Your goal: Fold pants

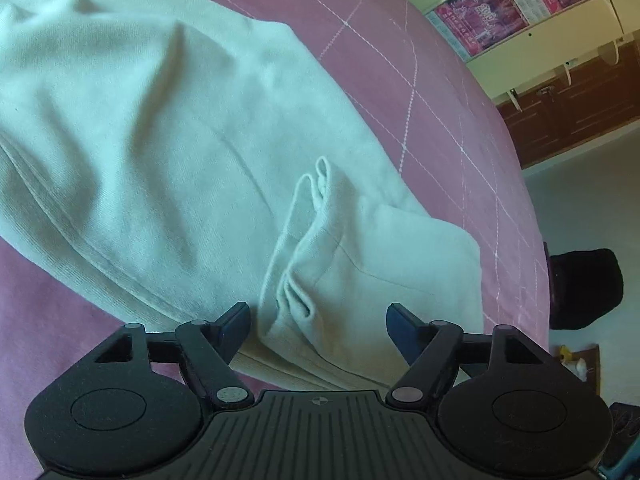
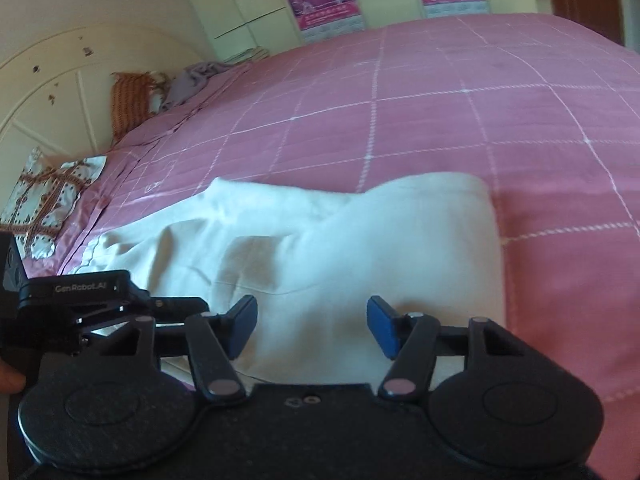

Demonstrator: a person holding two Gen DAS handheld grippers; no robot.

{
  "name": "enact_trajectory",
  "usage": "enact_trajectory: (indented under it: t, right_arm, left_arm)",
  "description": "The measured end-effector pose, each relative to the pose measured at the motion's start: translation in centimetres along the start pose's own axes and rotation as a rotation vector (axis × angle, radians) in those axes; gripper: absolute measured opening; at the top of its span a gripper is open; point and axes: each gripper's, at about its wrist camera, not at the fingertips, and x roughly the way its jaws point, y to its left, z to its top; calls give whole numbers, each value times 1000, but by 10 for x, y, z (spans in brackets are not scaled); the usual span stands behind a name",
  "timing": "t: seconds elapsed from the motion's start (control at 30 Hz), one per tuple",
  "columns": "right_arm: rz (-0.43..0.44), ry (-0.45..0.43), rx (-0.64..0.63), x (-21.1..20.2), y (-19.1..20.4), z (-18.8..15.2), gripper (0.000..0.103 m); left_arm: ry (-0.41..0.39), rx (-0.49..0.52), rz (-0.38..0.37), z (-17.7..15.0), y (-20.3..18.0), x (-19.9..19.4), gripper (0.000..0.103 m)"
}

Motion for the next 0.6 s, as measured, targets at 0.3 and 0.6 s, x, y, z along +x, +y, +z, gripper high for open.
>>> enact_trajectory:
  t: [0.3,0.6]
  right_arm:
    - [-160,-77,57,-21,-38,-11,38]
    - [-189,-34,-57,1,-20,-19,27]
  left_arm:
    - [-81,78,31,-10,-19,2,11]
    - [-96,240,175,9,8,-13,12]
